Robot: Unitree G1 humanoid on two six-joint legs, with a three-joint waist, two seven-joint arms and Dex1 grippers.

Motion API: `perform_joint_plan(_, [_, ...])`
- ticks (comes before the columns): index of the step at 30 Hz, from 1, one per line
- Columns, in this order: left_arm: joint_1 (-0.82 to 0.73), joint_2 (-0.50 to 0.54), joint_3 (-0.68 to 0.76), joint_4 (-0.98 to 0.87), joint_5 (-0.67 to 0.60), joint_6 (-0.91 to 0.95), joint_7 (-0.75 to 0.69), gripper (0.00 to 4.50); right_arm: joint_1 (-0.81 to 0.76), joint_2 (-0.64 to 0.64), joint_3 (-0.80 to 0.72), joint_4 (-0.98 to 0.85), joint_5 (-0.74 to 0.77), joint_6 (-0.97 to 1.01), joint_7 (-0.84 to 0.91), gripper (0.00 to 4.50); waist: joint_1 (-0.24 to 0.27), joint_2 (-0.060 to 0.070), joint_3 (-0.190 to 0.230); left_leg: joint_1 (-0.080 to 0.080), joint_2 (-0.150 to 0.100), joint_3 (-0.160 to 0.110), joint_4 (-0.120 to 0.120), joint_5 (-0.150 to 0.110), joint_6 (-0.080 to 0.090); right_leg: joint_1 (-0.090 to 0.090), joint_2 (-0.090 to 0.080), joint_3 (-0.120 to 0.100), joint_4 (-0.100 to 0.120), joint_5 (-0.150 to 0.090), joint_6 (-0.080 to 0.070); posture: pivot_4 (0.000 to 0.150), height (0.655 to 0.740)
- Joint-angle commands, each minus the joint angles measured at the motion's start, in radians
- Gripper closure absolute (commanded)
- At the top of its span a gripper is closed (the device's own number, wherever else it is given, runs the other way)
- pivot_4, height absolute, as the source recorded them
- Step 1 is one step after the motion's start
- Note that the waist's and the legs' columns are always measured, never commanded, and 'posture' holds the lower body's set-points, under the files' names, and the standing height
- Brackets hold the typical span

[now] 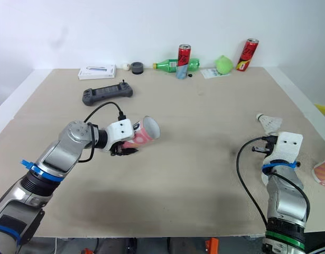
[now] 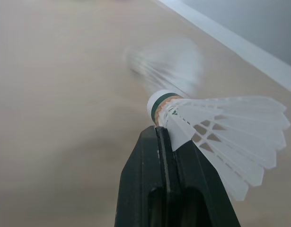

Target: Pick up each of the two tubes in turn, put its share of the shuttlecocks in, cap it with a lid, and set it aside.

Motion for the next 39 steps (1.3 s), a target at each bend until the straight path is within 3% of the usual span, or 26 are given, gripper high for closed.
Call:
perform_joint_plan(1, [0.014, -0.011, -0.031, 0.002, -0.022, 0.007, -0.020, 1.99, -0.002, -0.110, 0.075, -0.286, 0.202, 0.153, 0.246, 4.46, -0.001, 0.001, 0.000, 0.000, 0.000, 0.000, 0.000, 0.000, 0.000, 0.000, 0.000, 0.000, 0.000, 0.000, 0.000, 0.150, 0.7400])
perform_joint_plan(7, [0.003, -0.023, -0.037, 0.022, -0.016, -0.003, -0.015, 1.99, -0.112, -0.218, 0.213, -0.543, 0.394, 0.312, 0.399, 4.46, 0.003, -0.003, 0.001, 0.000, 0.001, -0.002, 0.001, 0.000, 0.000, 0.001, 0.002, -0.003, 0.000, -0.001, -0.002, 0.150, 0.7400])
perform_joint_plan(16, [0.016, -0.033, -0.034, 0.004, -0.015, 0.010, -0.004, 1.99, -0.226, -0.180, 0.570, -0.610, 0.244, 0.285, 0.423, 4.46, 0.007, -0.006, 0.000, -0.002, 0.001, -0.002, 0.001, 0.000, 0.000, 0.001, -0.001, -0.003, -0.002, -0.001, 0.000, 0.150, 0.7400])
perform_joint_plan(20, [0.017, -0.035, -0.033, -0.002, -0.016, 0.018, 0.000, 1.99, -0.228, -0.132, 0.588, -0.596, 0.238, 0.289, 0.415, 4.46, 0.007, -0.007, 0.000, -0.002, 0.000, -0.002, 0.001, 0.000, 0.000, 0.001, -0.001, -0.003, -0.002, -0.001, 0.000, 0.150, 0.7400])
perform_joint_plan(21, [0.018, -0.034, -0.032, -0.004, -0.016, 0.019, 0.001, 1.99, -0.225, -0.115, 0.550, -0.590, 0.274, 0.306, 0.407, 3.83, 0.006, -0.007, 0.001, -0.002, 0.001, -0.003, 0.001, 0.000, 0.000, 0.001, -0.001, -0.003, -0.002, -0.001, 0.000, 0.150, 0.7400])
perform_joint_plan(24, [0.023, -0.031, -0.029, -0.007, -0.016, 0.022, 0.002, 1.99, -0.205, -0.083, 0.411, -0.564, 0.357, 0.328, 0.379, 2.76, 0.008, -0.008, 0.001, -0.002, 0.001, -0.003, 0.001, 0.000, 0.000, 0.001, -0.001, -0.003, -0.002, -0.001, 0.000, 0.150, 0.7400])
perform_joint_plan(26, [0.025, -0.030, -0.028, -0.009, -0.016, 0.024, 0.003, 1.99, -0.192, -0.055, 0.288, -0.521, 0.413, 0.337, 0.331, 1.75, 0.008, -0.008, 0.001, -0.002, 0.001, -0.004, 0.001, 0.000, 0.000, 0.002, -0.001, -0.003, -0.002, -0.001, 0.000, 0.150, 0.7400])
perform_joint_plan(29, [0.026, -0.031, -0.027, -0.012, -0.017, 0.026, 0.005, 1.99, -0.158, -0.041, 0.143, -0.423, 0.384, 0.302, 0.247, 0.30, 0.008, -0.009, 0.001, -0.002, 0.001, -0.004, 0.001, 0.000, 0.000, 0.002, -0.001, -0.003, -0.002, -0.001, 0.000, 0.150, 0.7400])
perform_joint_plan(30, [0.027, -0.031, -0.026, -0.011, -0.018, 0.026, 0.006, 1.99, -0.136, -0.045, 0.111, -0.393, 0.365, 0.283, 0.236, 0.04, 0.008, -0.009, 0.001, -0.002, 0.001, -0.003, 0.001, 0.000, 0.000, 0.002, -0.002, -0.003, -0.002, -0.001, 0.000, 0.150, 0.7400])
perform_joint_plan(37, [0.025, -0.032, -0.029, -0.005, -0.022, 0.021, 0.006, 1.99, -0.103, -0.086, 0.028, -0.100, 0.075, 0.166, -0.029, 0.04, 0.006, -0.007, 0.000, -0.001, 0.000, -0.001, 0.001, 0.000, 0.000, 0.001, -0.001, -0.002, -0.001, -0.001, 0.000, 0.150, 0.7400])
perform_joint_plan(39, [0.024, -0.034, -0.033, -0.003, -0.023, 0.020, 0.005, 1.99, -0.136, -0.103, 0.007, 0.063, 0.017, 0.110, -0.091, 0.04, 0.006, -0.007, 0.000, -0.001, 0.000, -0.001, 0.001, 0.000, 0.000, 0.001, -0.001, -0.002, -0.001, -0.001, 0.000, 0.150, 0.7400])
